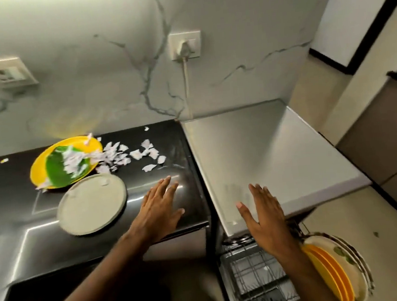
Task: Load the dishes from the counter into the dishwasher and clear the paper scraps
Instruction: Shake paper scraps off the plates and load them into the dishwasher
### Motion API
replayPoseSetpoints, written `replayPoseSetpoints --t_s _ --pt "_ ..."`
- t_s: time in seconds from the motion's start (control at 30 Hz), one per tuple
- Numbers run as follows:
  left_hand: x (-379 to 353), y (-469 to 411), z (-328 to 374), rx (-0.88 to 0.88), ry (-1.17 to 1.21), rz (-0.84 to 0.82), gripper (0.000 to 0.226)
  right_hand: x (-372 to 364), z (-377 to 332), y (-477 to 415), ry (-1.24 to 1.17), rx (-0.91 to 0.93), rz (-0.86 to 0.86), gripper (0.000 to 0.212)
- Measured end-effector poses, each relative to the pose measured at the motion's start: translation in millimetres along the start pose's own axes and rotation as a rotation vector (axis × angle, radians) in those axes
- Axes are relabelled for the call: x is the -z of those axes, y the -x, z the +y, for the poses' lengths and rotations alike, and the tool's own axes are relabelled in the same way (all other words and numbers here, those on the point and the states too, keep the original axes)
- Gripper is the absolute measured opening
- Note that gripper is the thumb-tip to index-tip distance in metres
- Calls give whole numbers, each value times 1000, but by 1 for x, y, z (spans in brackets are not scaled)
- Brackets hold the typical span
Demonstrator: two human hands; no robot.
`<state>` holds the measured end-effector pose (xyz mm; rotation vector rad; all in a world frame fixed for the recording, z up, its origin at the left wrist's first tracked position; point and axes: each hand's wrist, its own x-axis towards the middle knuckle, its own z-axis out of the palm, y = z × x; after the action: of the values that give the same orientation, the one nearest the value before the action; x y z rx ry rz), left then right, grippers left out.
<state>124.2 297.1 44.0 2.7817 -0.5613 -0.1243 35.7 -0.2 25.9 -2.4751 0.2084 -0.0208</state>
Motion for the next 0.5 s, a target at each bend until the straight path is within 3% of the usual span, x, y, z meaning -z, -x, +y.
replayPoseSetpoints --t_s 0.5 --pt "57 97 -181 352 173 -37 80 -113 -153 -13 4 147 -198 78"
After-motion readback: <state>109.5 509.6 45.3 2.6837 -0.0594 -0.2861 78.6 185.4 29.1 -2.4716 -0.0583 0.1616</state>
